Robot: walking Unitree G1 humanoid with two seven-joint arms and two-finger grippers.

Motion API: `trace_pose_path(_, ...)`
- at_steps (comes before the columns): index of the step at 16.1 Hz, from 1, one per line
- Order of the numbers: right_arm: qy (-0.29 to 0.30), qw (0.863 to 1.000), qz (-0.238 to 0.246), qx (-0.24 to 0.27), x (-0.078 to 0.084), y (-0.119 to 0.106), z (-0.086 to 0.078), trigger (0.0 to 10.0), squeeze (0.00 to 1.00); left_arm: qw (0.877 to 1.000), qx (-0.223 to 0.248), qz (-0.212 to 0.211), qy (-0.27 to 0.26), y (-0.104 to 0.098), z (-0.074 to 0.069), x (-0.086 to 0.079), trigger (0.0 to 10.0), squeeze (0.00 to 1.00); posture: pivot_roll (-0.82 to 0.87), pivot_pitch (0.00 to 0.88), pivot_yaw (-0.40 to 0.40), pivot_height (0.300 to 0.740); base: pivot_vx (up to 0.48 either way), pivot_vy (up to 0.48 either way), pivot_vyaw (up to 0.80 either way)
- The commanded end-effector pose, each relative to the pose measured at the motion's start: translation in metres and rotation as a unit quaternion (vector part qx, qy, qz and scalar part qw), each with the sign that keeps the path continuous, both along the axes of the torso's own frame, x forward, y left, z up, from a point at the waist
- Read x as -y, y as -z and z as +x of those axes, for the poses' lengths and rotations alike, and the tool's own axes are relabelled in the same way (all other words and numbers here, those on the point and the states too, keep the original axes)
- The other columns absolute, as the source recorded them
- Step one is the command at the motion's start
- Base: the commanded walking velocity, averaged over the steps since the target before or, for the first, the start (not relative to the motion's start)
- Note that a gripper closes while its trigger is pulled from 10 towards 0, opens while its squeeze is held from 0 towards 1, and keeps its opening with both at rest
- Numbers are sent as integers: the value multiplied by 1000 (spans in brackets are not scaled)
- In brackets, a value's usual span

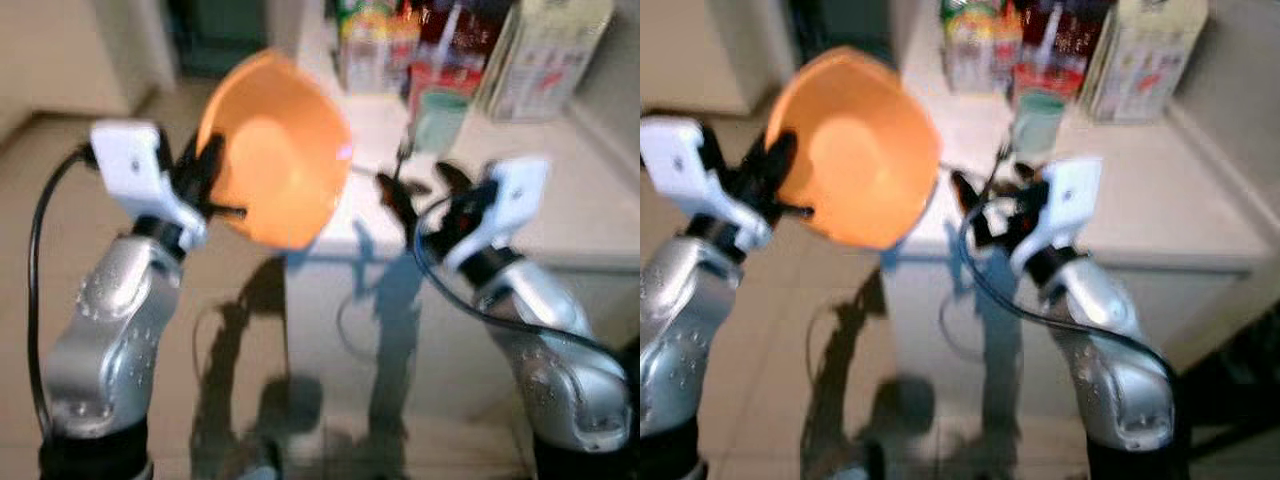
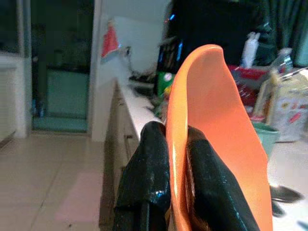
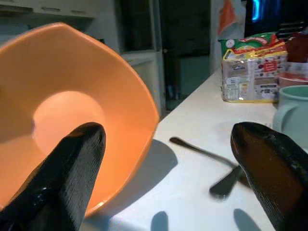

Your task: Setting the table

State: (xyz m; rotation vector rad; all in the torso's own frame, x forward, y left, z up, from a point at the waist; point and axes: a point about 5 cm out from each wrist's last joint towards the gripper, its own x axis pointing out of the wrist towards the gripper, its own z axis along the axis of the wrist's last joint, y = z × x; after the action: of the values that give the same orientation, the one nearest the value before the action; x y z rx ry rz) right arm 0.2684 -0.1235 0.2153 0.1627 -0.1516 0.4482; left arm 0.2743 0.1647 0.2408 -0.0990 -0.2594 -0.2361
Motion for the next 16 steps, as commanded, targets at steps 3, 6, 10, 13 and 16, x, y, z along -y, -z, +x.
trace_pose_path(3,9,1000,-4,0,4,2,-2,10000,0,1000,24,10,11,-8,-1,5,10000,0,66,0,-26,740,-257,0,0)
trace_pose_path(6,20,1000,-6,-8,6,10,-2,10000,0,1000,24,-1,2,0,-3,2,10000,0,58,0,-22,740,0,0,0)
trace_pose_path(10,72,995,-64,-29,20,30,-2,10000,0,998,-20,47,-36,36,-3,0,10000,0,46,0,-24,740,0,0,0)
trace_pose_path(13,82,992,-87,-39,18,42,-1,10000,0,996,-43,59,-51,49,-4,2,10000,0,67,0,-29,740,0,-294,0)
trace_pose_path(16,117,983,-135,-39,23,49,3,10000,0,988,-69,125,-59,62,5,5,10000,0,48,0,-20,740,0,-469,0)
